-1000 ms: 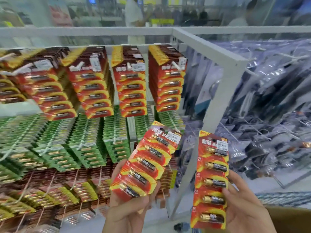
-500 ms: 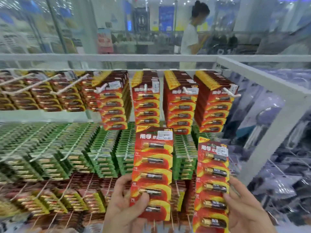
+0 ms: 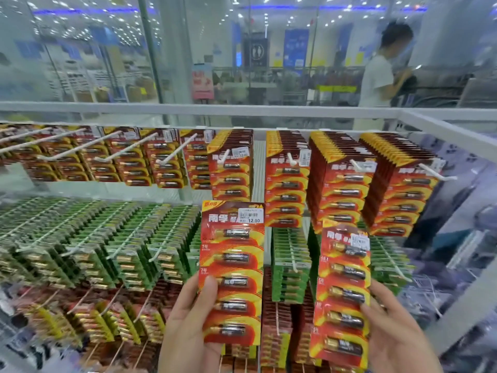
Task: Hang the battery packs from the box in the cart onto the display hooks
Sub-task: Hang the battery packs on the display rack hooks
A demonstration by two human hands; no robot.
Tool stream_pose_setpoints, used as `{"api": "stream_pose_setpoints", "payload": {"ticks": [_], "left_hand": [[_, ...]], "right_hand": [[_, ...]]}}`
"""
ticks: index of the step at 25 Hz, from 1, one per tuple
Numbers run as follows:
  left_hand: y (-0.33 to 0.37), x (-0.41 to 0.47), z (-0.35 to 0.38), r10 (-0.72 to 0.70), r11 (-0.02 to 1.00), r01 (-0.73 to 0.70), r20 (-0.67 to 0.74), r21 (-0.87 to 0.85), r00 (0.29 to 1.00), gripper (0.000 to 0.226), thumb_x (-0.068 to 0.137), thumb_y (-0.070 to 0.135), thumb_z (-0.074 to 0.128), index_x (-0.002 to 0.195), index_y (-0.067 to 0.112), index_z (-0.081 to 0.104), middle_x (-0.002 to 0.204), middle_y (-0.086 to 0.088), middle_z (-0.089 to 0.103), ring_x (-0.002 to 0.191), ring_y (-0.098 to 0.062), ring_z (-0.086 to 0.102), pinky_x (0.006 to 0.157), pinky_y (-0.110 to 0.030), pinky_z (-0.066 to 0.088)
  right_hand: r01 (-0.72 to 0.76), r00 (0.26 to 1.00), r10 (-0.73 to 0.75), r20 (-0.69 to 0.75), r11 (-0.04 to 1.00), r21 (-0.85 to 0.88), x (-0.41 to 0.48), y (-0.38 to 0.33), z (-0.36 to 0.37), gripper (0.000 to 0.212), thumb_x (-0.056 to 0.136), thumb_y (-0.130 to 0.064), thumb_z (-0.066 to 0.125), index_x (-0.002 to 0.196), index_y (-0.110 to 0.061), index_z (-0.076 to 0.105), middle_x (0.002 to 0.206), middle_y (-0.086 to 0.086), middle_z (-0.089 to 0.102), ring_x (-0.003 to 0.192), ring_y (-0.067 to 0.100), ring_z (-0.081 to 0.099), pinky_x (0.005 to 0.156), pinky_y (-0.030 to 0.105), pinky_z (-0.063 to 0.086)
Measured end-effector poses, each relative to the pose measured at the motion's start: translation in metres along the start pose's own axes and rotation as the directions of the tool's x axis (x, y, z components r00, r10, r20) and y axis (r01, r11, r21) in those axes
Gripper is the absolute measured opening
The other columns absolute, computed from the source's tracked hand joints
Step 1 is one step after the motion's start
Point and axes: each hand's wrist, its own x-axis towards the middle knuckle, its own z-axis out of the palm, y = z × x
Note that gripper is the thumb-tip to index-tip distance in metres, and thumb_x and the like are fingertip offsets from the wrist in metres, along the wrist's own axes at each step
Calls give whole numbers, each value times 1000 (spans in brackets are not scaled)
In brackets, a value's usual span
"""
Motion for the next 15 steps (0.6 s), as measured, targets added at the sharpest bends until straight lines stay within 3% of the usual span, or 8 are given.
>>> {"api": "stream_pose_setpoints", "payload": {"ticks": [3, 5, 7, 8, 9, 10, 12, 15], "left_hand": [[15, 14, 3, 78, 995, -79, 29, 56, 997, 81, 52, 42, 102, 122, 10, 74, 111, -20, 75, 79, -36, 73, 58, -39, 58], [25, 26, 9, 119, 989, -124, 61, 79, 991, 51, 77, 39, 80, 121, 14, 75, 109, -17, 75, 81, -33, 72, 60, -38, 58], [33, 35, 15, 145, 982, -151, 64, 114, 987, 41, 85, 37, 70, 121, 17, 76, 111, -16, 76, 84, -31, 73, 62, -38, 59], [34, 40, 18, 155, 979, -162, 64, 125, 986, 41, 86, 37, 69, 121, 17, 75, 112, -16, 76, 85, -30, 73, 61, -37, 60], [36, 43, 20, 170, 975, -177, 67, 131, 983, 40, 87, 37, 68, 121, 17, 75, 113, -16, 77, 85, -29, 74, 60, -37, 61], [37, 44, 23, 181, 973, -188, 63, 135, 981, 39, 87, 36, 68, 121, 16, 75, 112, -16, 77, 84, -29, 74, 60, -37, 61], [37, 49, 24, 195, 969, -200, 50, 142, 980, 39, 88, 35, 67, 121, 15, 74, 111, -16, 78, 84, -28, 76, 61, -37, 63], [35, 56, 22, 215, 961, -217, 32, 169, 976, 40, 88, 35, 68, 123, 16, 73, 111, -14, 78, 86, -27, 77, 62, -37, 63]], "right_hand": [[-111, 990, 113, 81, 994, -25, 8, 12, 0, 93, 41, 1, 91, 130, -5, 63, 110, 23, 75, 87, 41, 76, 56, 53, 61], [-144, 987, 141, 73, 989, 38, 13, 15, 7, 72, 78, 12, 59, 146, 13, 35, 135, 34, 60, 120, 50, 63, 87, 69, 53], [-142, 983, 132, 126, 988, 66, 13, 21, 6, 43, 98, 21, 26, 140, 23, 15, 155, 41, 30, 145, 51, 34, 114, 72, 24], [-92, 992, 91, 86, 996, 13, 12, 21, 8, 53, 89, 27, 48, 139, 19, 34, 149, 39, 41, 138, 46, 47, 108, 69, 37], [-120, 976, 124, 179, 992, -36, 18, 17, 14, 67, 60, 24, 78, 124, 9, 66, 131, 34, 62, 115, 41, 68, 86, 64, 56], [-152, 977, 156, 147, 988, -40, 21, 18, 4, 68, 34, 13, 87, 100, -1, 81, 109, 26, 75, 88, 36, 77, 62, 53, 62], [-89, 984, 104, 147, 991, -104, 12, 14, 7, 73, 27, -2, 77, 100, -6, 76, 90, 17, 79, 69, 29, 77, 45, 40, 59], [-62, 997, 67, 25, 986, -157, 17, 17, 6, 83, 29, -5, 73, 112, -8, 65, 88, 15, 79, 69, 27, 77, 45, 39, 59]]}}
